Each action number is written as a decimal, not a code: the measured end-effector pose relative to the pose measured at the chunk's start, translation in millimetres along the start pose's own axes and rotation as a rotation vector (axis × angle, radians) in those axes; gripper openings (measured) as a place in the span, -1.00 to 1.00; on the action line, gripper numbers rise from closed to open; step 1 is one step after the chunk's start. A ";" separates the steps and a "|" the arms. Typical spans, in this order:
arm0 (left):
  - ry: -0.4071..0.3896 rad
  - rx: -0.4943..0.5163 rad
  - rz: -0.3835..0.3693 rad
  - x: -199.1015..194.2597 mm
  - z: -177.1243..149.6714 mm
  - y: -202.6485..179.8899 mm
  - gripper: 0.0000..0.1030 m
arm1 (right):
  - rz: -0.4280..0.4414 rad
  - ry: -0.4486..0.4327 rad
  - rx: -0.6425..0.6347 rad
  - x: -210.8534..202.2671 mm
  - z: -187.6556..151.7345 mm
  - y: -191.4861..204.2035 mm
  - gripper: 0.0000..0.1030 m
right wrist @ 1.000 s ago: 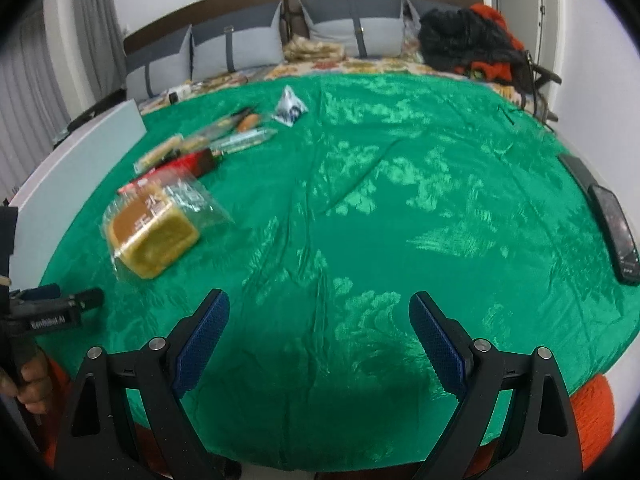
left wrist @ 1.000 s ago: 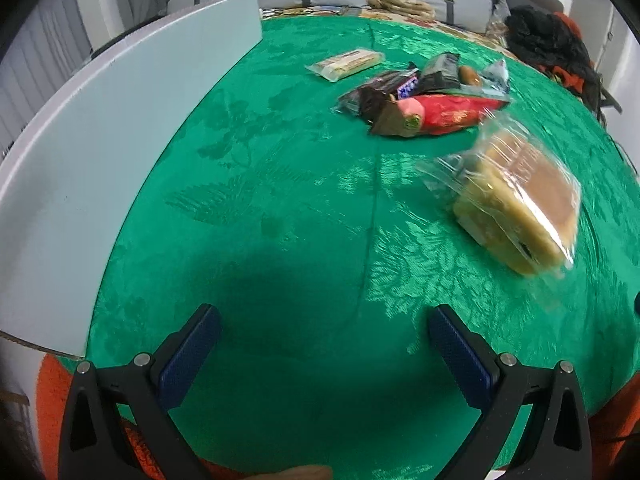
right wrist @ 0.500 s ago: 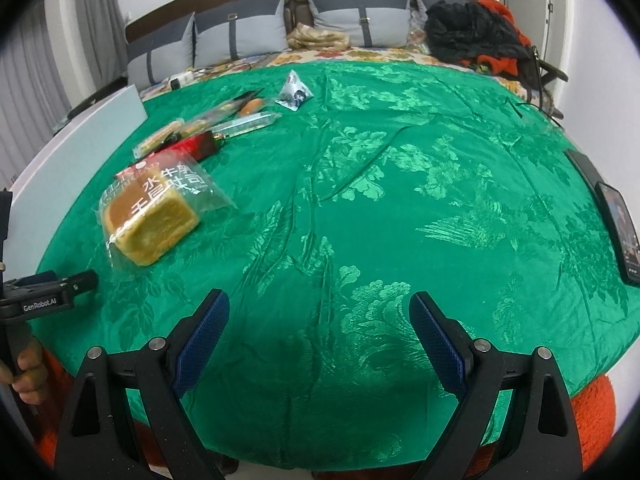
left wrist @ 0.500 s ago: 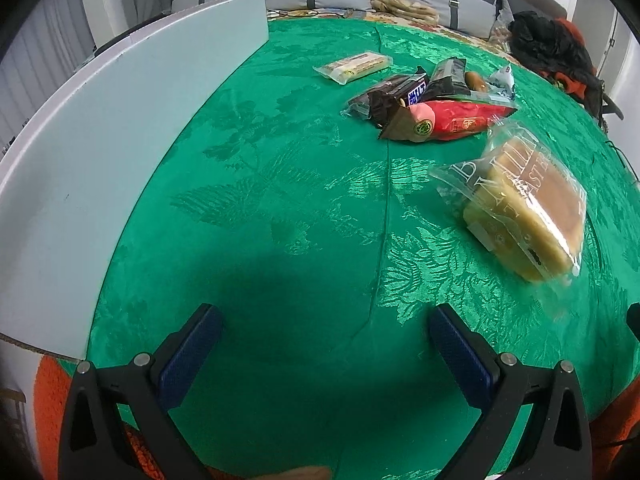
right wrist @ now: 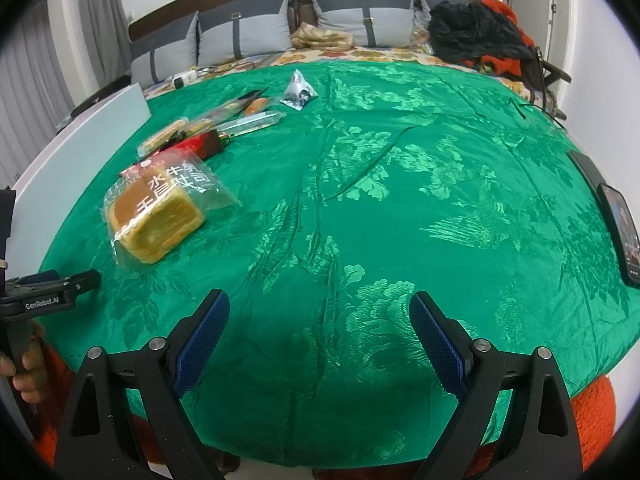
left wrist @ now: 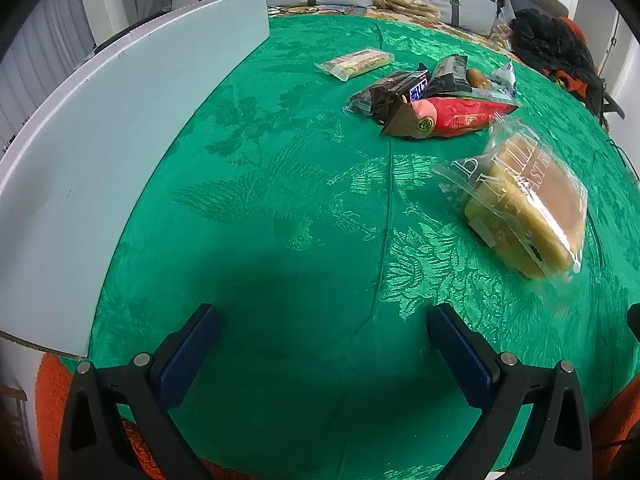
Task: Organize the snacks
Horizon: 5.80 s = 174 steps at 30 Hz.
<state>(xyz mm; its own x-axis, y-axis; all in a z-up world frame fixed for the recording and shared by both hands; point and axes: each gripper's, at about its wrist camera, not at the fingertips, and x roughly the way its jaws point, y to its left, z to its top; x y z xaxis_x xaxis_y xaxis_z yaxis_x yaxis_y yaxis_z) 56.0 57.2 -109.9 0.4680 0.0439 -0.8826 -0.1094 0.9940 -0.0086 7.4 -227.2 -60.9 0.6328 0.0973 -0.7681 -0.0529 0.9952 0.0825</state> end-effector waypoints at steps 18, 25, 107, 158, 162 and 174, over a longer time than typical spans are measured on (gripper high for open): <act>-0.003 0.004 0.000 0.0 -0.7 -0.5 1.00 | 0.001 0.001 0.000 -0.1 0.0 -0.1 0.82; -0.005 0.005 0.000 -0.3 -1.2 -0.9 1.00 | 0.003 0.001 -0.003 1.5 -1.1 1.0 0.82; -0.012 -0.035 0.022 -5.4 -11.5 14.6 1.00 | -0.206 0.056 0.138 115.8 113.5 -115.8 0.95; -0.017 -0.029 0.021 -6.2 -12.7 15.0 1.00 | -0.206 0.057 0.138 115.8 113.3 -115.6 0.95; -0.017 -0.030 0.021 -6.1 -12.6 15.0 1.00 | -0.206 0.057 0.138 115.8 113.3 -115.7 0.95; -0.018 -0.029 0.021 -6.0 -12.9 15.0 1.00 | -0.206 0.057 0.137 115.9 113.4 -116.0 0.95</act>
<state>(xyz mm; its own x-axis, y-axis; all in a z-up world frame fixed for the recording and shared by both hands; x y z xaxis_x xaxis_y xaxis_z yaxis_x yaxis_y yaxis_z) 40.2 70.5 -110.7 0.4807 0.0665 -0.8744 -0.1449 0.9894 -0.0044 174.5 -332.7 -87.5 0.5748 -0.1032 -0.8118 0.1808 0.9835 0.0030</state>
